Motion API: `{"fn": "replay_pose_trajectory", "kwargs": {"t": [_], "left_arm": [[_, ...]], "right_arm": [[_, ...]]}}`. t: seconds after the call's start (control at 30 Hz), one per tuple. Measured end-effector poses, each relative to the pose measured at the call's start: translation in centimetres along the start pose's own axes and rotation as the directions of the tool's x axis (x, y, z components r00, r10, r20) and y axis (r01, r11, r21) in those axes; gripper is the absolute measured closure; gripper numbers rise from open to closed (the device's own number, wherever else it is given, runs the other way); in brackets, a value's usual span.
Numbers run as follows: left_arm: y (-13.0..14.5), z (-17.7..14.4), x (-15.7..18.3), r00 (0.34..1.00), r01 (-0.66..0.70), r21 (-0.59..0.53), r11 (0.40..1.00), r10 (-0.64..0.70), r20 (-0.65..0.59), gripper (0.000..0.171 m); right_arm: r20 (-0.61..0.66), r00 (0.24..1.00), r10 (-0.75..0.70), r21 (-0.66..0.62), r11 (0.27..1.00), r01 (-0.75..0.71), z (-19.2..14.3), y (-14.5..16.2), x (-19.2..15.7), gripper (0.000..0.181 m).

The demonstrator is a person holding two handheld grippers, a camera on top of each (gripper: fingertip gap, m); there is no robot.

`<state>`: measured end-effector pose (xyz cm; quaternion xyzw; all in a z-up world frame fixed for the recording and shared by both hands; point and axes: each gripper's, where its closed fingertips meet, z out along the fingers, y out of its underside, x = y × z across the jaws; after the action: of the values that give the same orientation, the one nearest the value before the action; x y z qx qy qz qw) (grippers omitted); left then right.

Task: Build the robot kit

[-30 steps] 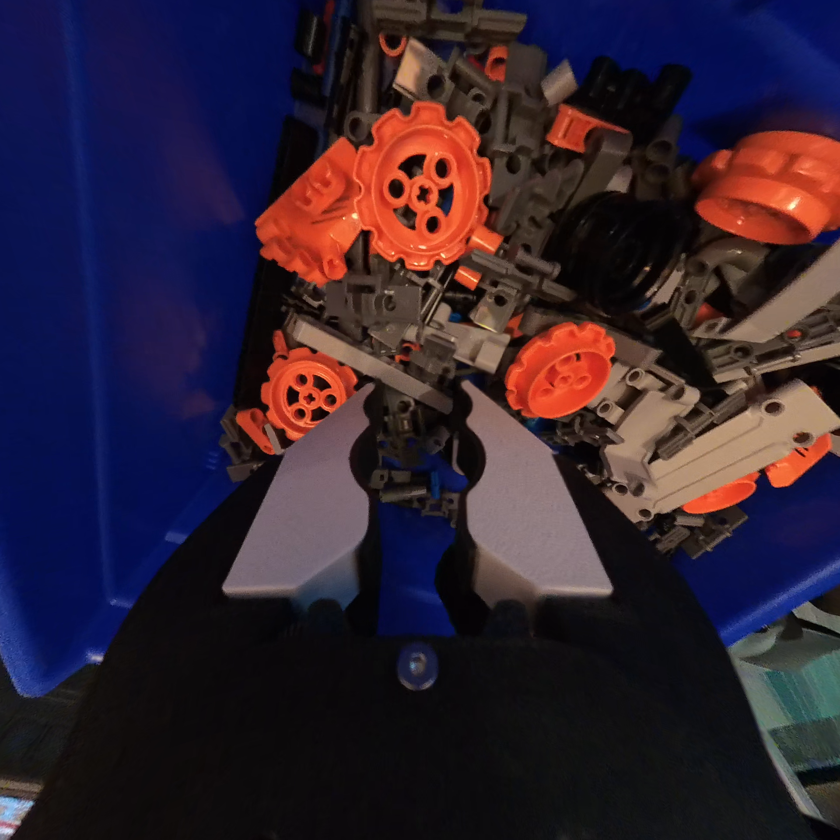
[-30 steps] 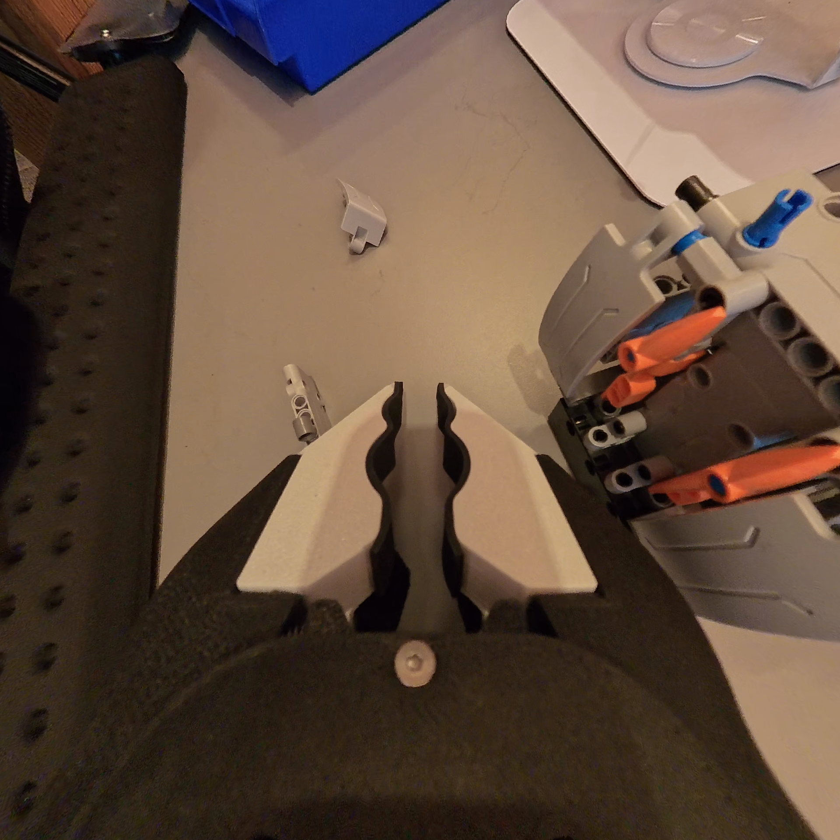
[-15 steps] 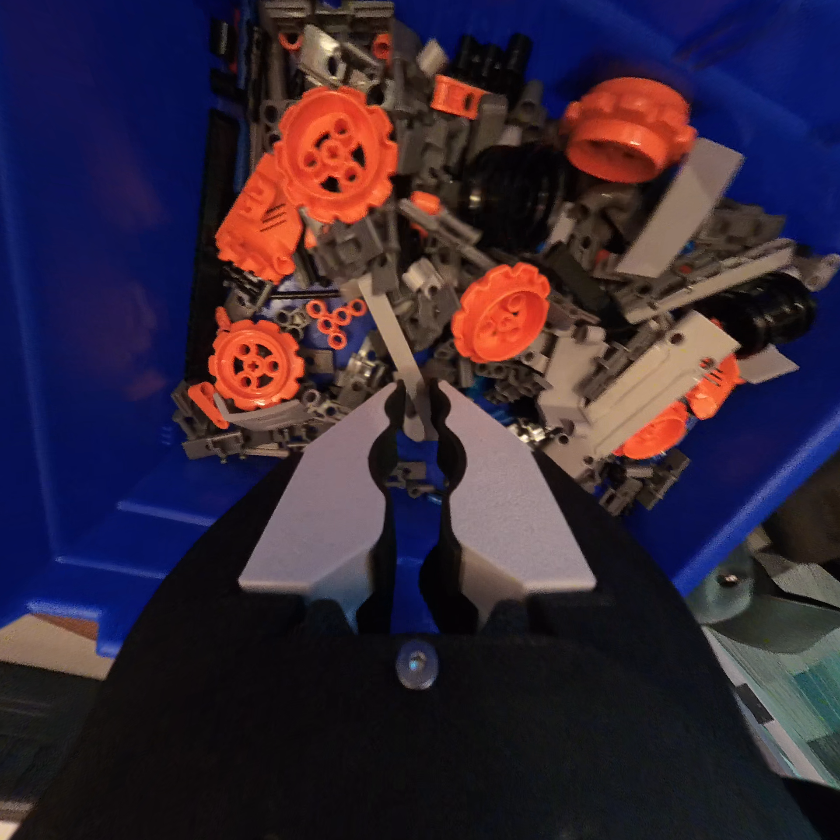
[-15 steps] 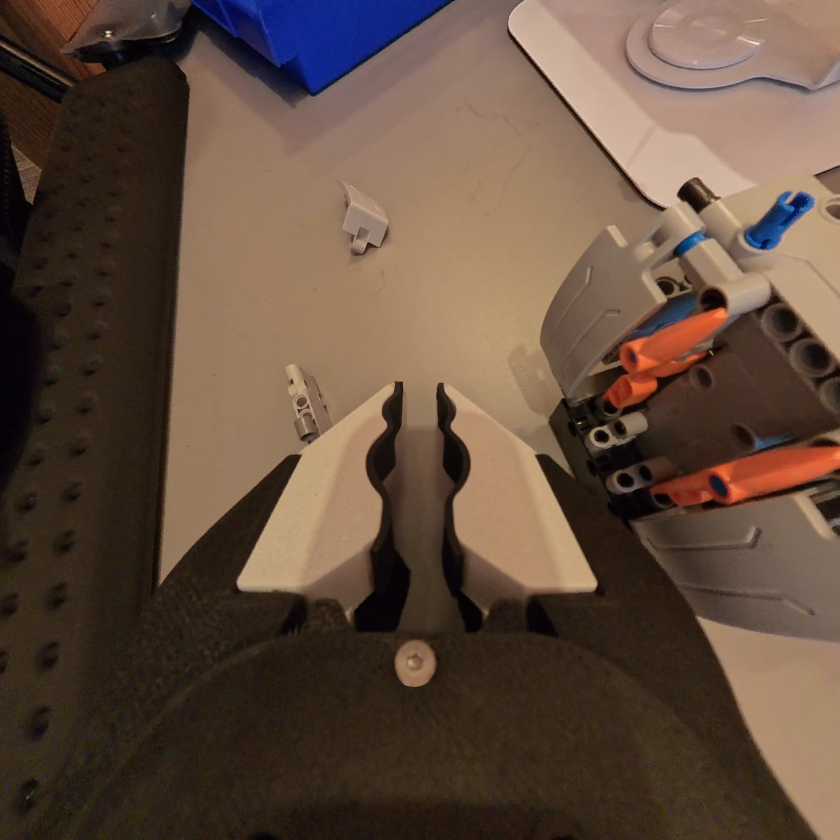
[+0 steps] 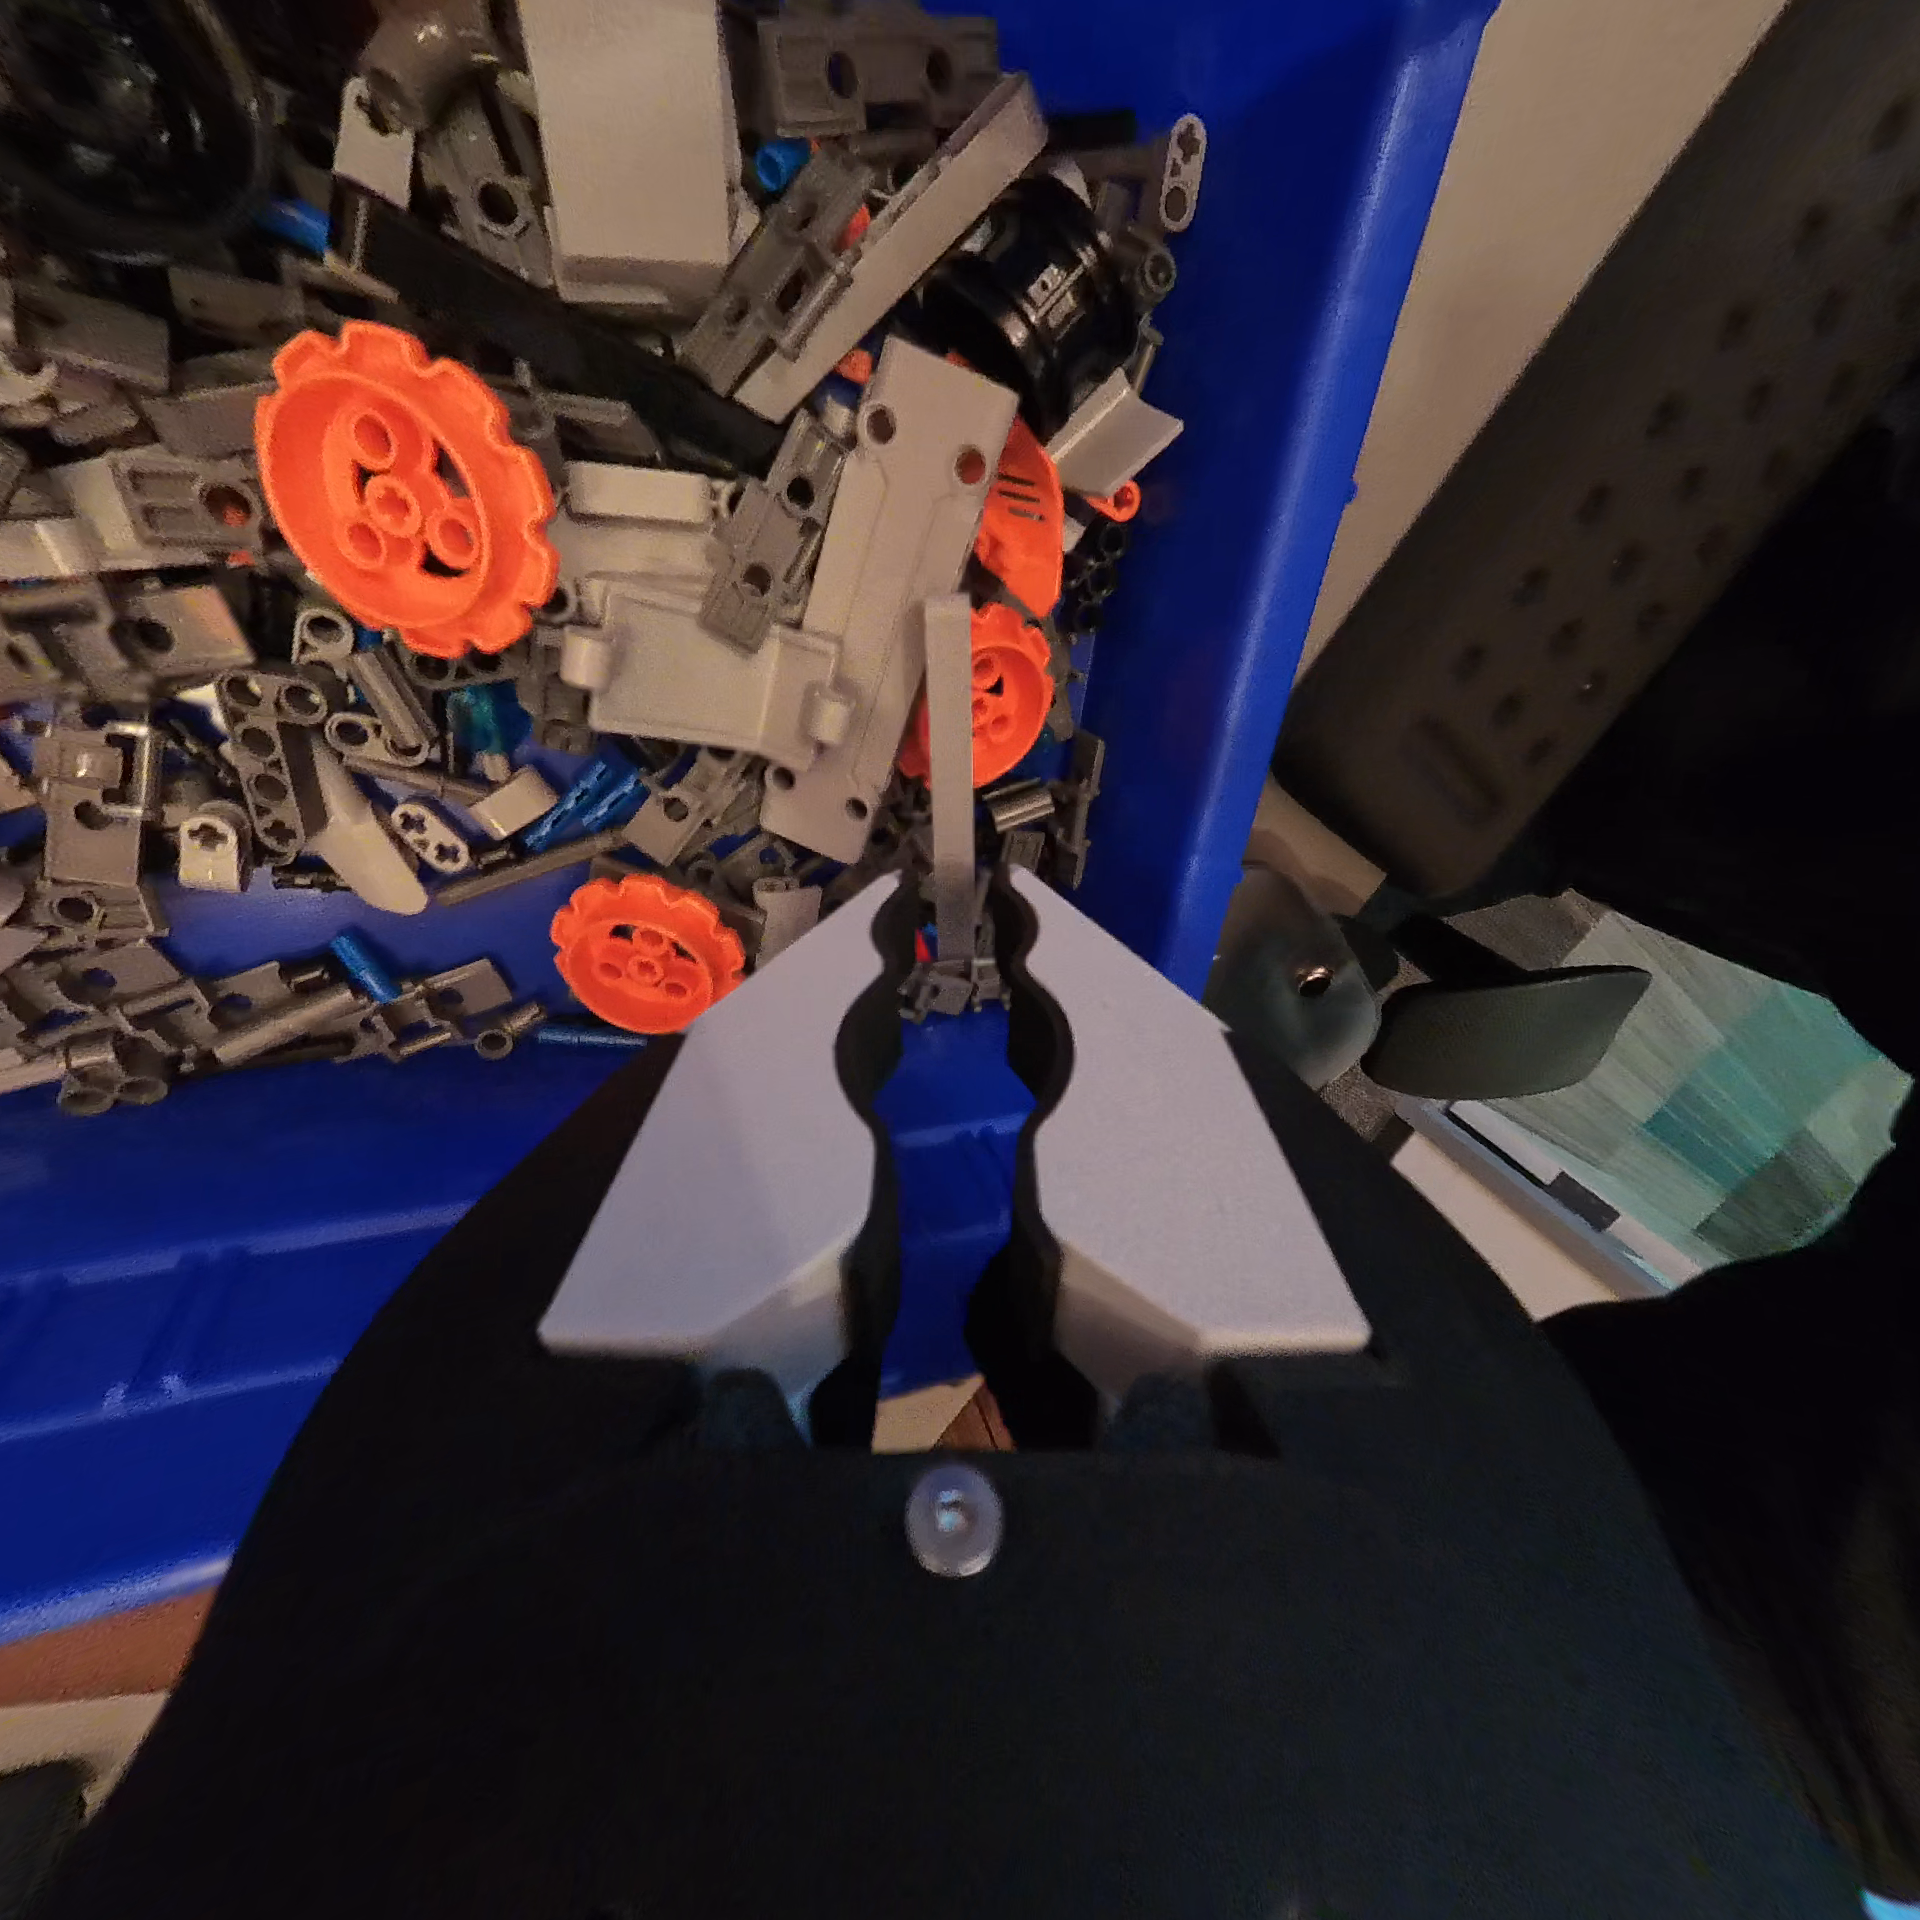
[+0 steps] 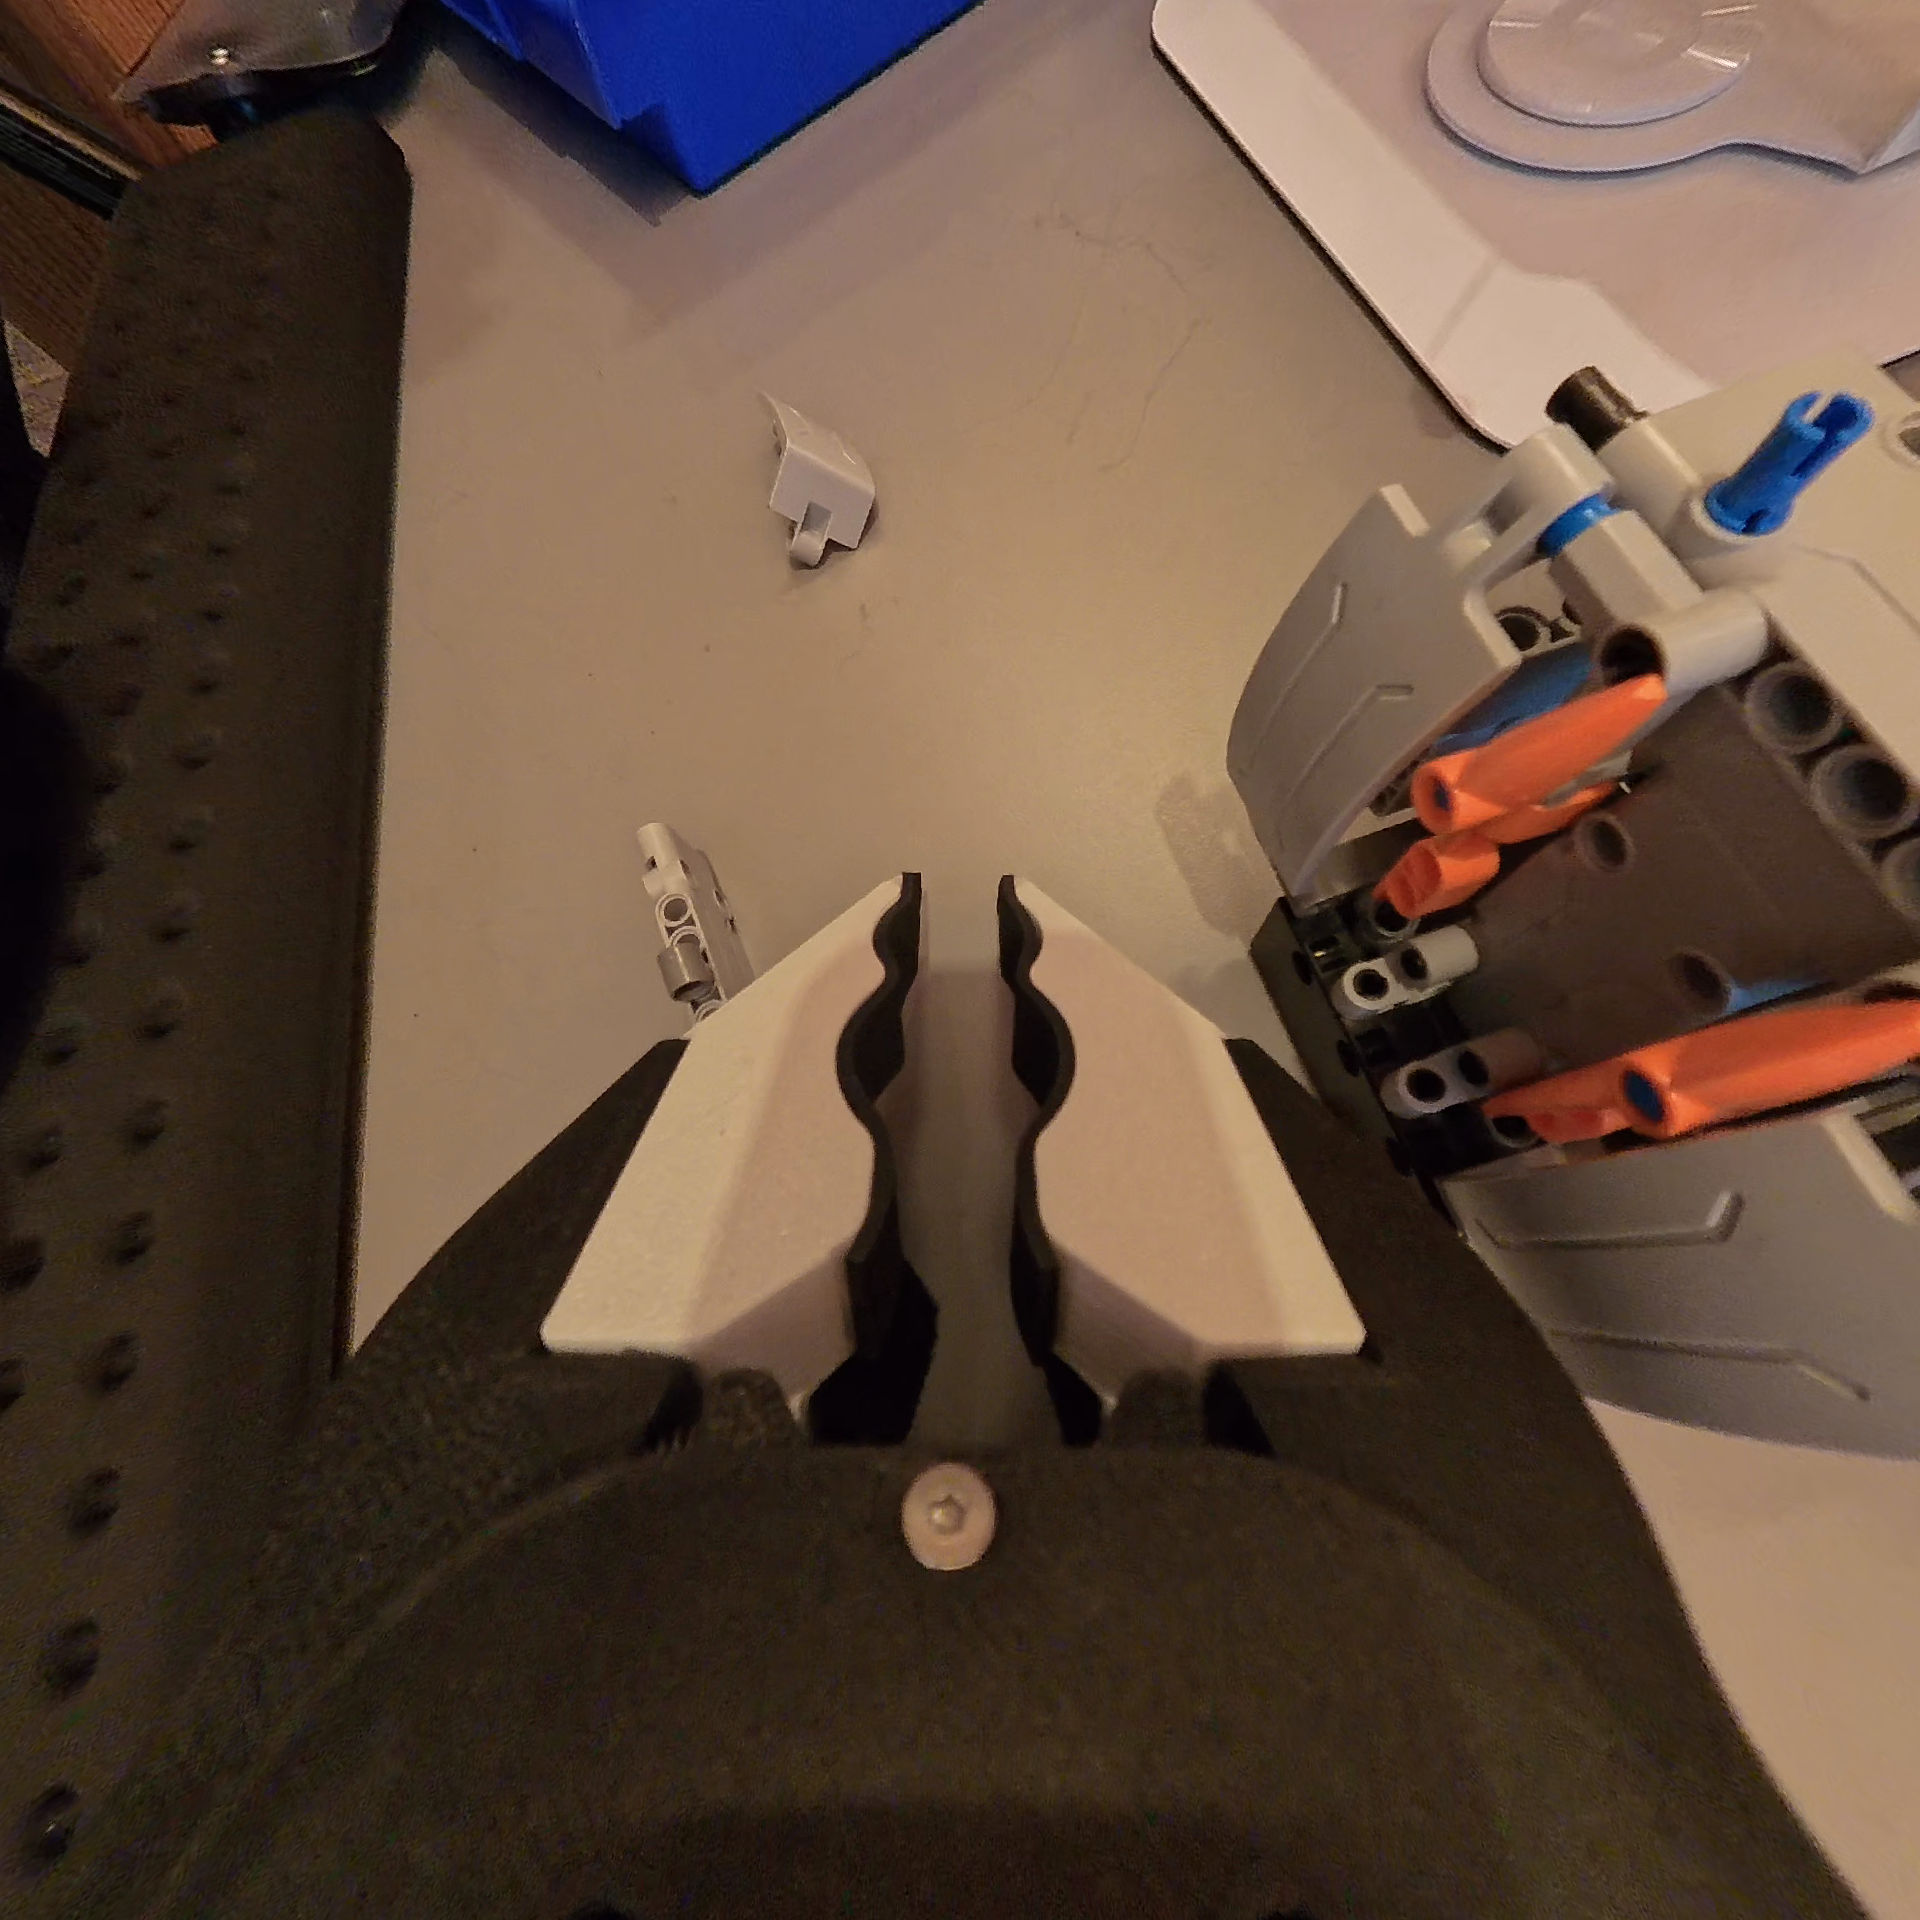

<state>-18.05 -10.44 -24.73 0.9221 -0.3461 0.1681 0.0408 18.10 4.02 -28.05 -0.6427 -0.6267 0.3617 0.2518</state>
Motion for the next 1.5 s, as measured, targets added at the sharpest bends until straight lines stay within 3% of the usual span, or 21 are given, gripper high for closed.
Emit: {"fn": "replay_pose_trajectory", "kwargs": {"t": [0.1,0.33,0.67,0.93,1.1,1.23,1.33,1.5], "left_arm": [[0.6,-1.4,-0.8,0.999,0.032,0.036,0.999,-0.033,0.036,0.148],[2.0,-5.4,-6.6,0.946,0.124,0.129,0.984,-0.156,0.283,0.154],[0.9,-4.3,-9.2,0.931,0.119,0.099,0.988,-0.146,0.336,0.153],[-1.3,-3.0,-8.0,0.951,0.028,0.068,0.997,-0.048,0.307,0.137],[-4.1,-2.1,-5.8,0.955,-0.066,0.091,0.994,0.036,0.295,0.125],[-4.9,-1.2,-5.1,0.946,-0.094,0.033,0.995,0.079,0.313,0.124],[-3.6,-1.3,-4.5,0.956,-0.074,-0.014,0.997,0.074,0.283,0.13],[2.0,-1.0,-2.2,0.977,-0.032,-0.245,0.969,0.082,0.196,0.149]], "right_arm": [[-0.001,1.0,-0.001,0.002,1.0,0.001,0.0,0.0,0.0,0.168],[-0.003,1.0,0.0,-0.001,1.0,0.0,0.0,0.0,0.1,0.168],[-0.007,1.0,0.001,-0.003,1.0,-0.001,0.0,0.1,0.2,0.168],[-0.012,1.0,0.002,-0.006,1.0,-0.002,0.0,0.2,0.2,0.168],[-0.013,1.0,0.003,-0.007,1.0,-0.003,0.0,0.2,0.3,0.168],[-0.016,1.0,0.002,-0.006,1.0,-0.002,0.0,0.2,0.3,0.168],[-0.016,1.0,0.0,-0.002,1.0,0.0,-0.1,0.1,0.3,0.168],[-0.009,1.0,-0.003,-0.001,1.0,0.003,0.0,0.0,0.1,0.168]]}}
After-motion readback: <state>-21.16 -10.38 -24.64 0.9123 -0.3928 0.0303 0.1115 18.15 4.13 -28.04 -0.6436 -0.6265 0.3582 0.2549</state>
